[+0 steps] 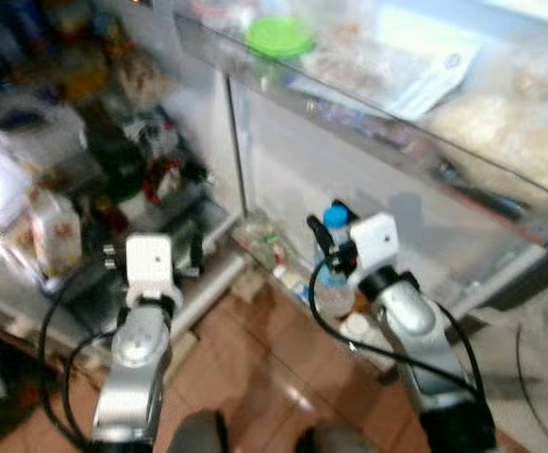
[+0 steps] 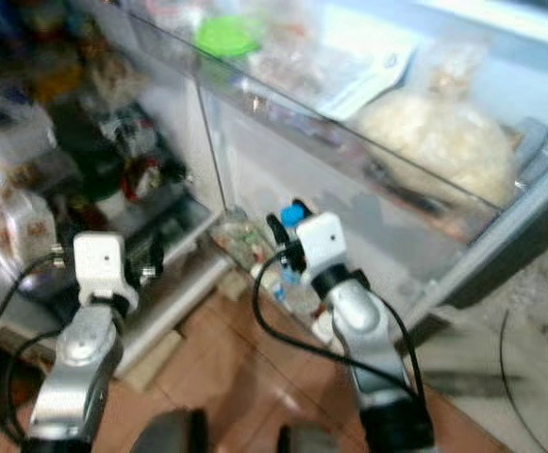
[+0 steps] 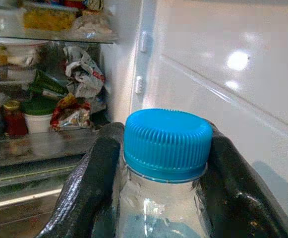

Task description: Restocking fridge

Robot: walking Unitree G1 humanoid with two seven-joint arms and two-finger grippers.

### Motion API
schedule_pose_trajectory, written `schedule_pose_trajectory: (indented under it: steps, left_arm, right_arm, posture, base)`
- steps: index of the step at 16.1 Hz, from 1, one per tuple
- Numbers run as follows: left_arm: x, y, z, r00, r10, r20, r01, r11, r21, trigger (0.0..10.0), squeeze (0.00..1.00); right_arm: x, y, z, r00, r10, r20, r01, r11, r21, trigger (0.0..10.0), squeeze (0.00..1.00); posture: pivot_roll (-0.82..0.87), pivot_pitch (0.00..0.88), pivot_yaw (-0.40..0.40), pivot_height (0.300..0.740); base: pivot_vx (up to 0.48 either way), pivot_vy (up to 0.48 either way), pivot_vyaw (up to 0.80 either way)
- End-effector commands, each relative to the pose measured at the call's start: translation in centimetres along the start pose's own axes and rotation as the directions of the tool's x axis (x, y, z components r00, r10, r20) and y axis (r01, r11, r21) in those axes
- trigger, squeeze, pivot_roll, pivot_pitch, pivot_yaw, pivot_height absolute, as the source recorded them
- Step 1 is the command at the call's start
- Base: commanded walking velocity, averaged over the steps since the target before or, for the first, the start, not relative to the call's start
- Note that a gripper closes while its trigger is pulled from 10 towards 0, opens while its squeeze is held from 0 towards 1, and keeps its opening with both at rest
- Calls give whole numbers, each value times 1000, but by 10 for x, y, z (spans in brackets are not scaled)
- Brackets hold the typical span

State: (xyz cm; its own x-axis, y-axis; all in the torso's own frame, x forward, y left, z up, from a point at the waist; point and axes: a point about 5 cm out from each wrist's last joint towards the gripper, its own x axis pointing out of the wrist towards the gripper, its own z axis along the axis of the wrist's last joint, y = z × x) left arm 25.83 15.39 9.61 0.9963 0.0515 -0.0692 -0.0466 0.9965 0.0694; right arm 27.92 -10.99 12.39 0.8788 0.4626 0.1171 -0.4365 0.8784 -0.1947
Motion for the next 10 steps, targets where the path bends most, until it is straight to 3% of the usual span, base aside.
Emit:
schedule_pose_trajectory:
  steps: [1, 5, 10]
  left_arm:
    - [-3, 10, -4, 999, 33, -11, -33, 999, 9, 10000, 0]
    - [-1, 8, -3, 1000, 25, -6, -25, 1000, 11, 10000, 0]
    - [-1, 7, -3, 1000, 20, -2, -20, 1000, 7, 10000, 0]
  right_arm:
    - [5, 7, 8, 999, 29, 43, -29, 1000, 4, 10000, 0]
    - [5, 6, 8, 999, 29, 45, -30, 1000, 2, 10000, 0]
    - [5, 5, 8, 999, 29, 45, -29, 1000, -1, 10000, 0]
  posture:
    - [44, 111, 16, 740]
    - [41, 109, 13, 740]
    - [37, 109, 12, 740]
  base:
    - [0, 0, 0]
    - [0, 68, 0]
    - [323, 300, 0]
